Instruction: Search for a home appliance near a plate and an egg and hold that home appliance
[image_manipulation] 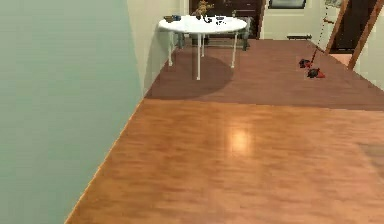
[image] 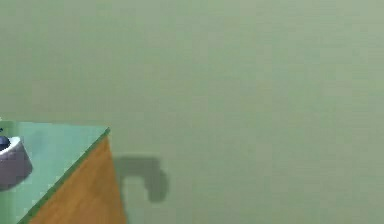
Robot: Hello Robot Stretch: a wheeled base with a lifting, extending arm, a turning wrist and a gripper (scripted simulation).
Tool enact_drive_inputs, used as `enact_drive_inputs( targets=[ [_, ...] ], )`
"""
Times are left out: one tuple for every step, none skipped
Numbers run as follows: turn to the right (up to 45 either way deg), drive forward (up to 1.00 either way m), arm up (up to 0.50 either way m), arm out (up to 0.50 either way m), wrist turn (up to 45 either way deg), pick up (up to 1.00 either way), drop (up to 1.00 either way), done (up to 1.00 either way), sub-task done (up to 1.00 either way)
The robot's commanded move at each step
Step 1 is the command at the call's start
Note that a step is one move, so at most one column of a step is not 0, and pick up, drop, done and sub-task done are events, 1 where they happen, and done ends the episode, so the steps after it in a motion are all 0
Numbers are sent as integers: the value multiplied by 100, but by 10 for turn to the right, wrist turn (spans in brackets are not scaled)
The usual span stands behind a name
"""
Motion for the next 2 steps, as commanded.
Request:
enact_drive_inputs(
  targets=[
    [-450, 0, 0, 0, 0, 0, 0, 0, 0],
    [-450, 0, 0, 0, 0, 0, 0, 0, 0]
  ],
)
